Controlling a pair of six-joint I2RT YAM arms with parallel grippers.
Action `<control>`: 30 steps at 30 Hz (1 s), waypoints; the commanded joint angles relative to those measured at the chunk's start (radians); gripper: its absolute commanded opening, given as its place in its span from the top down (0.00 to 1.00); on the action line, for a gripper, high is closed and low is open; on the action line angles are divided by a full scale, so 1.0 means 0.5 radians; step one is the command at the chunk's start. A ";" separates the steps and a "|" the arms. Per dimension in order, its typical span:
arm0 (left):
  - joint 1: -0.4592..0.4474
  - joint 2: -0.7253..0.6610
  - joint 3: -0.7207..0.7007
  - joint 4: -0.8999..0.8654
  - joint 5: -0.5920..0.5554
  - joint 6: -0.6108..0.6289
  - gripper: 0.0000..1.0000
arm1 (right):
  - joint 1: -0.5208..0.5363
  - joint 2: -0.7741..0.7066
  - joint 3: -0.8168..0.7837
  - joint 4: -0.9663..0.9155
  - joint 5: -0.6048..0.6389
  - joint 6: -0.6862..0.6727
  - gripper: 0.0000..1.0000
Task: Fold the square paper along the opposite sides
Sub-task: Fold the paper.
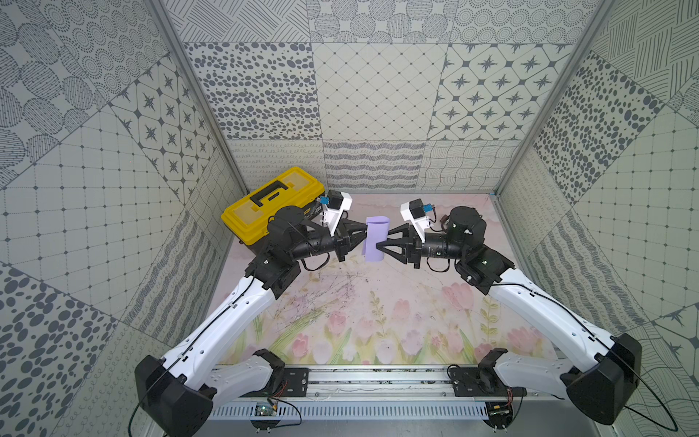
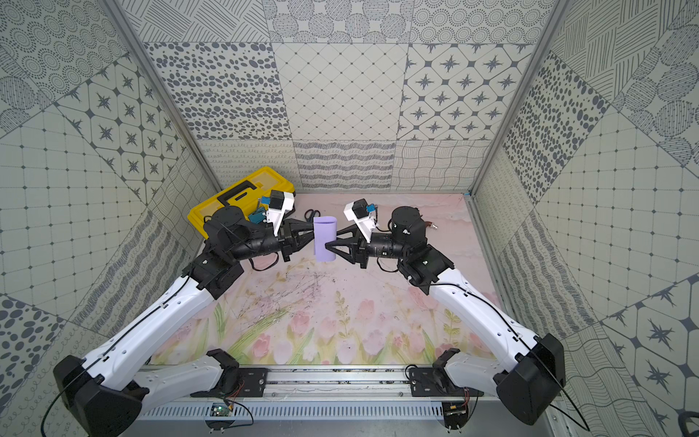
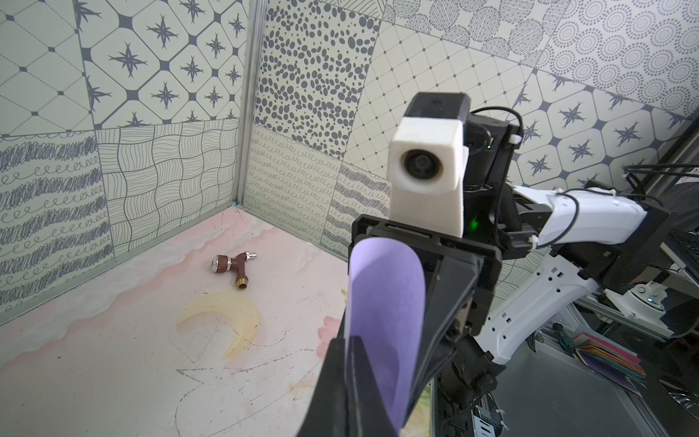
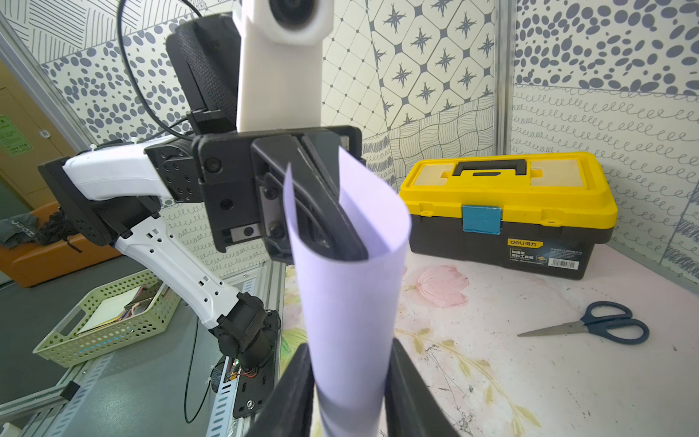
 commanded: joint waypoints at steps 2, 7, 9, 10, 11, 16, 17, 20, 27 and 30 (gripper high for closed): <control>-0.007 0.015 0.010 0.041 0.052 -0.010 1.00 | 0.011 0.014 0.016 0.113 -0.051 0.003 0.66; -0.007 0.012 0.014 0.047 0.048 -0.010 1.00 | 0.012 0.019 0.014 0.125 -0.066 0.006 0.66; -0.008 0.011 0.017 0.049 0.054 -0.010 1.00 | 0.012 0.025 0.013 0.128 -0.069 0.006 0.66; -0.009 0.012 0.018 0.048 0.054 -0.010 1.00 | 0.011 0.026 0.015 0.129 -0.069 0.006 0.66; -0.009 0.011 0.019 0.047 0.055 -0.010 1.00 | 0.011 0.028 0.017 0.129 -0.069 0.008 0.66; -0.009 0.010 0.025 0.045 0.052 -0.004 1.00 | 0.010 0.045 0.020 0.129 -0.075 0.009 0.66; -0.006 0.010 0.027 0.045 0.051 -0.004 1.00 | 0.013 0.048 0.020 0.129 -0.075 0.009 0.67; -0.009 0.015 0.031 0.044 0.058 -0.004 1.00 | 0.011 0.058 0.022 0.129 -0.077 0.012 0.68; -0.010 0.031 0.034 0.041 0.058 -0.004 1.00 | 0.011 0.048 0.029 0.135 -0.067 0.009 0.69; -0.008 0.038 0.035 0.036 0.055 0.002 1.00 | 0.013 0.045 0.028 0.141 -0.066 0.009 0.69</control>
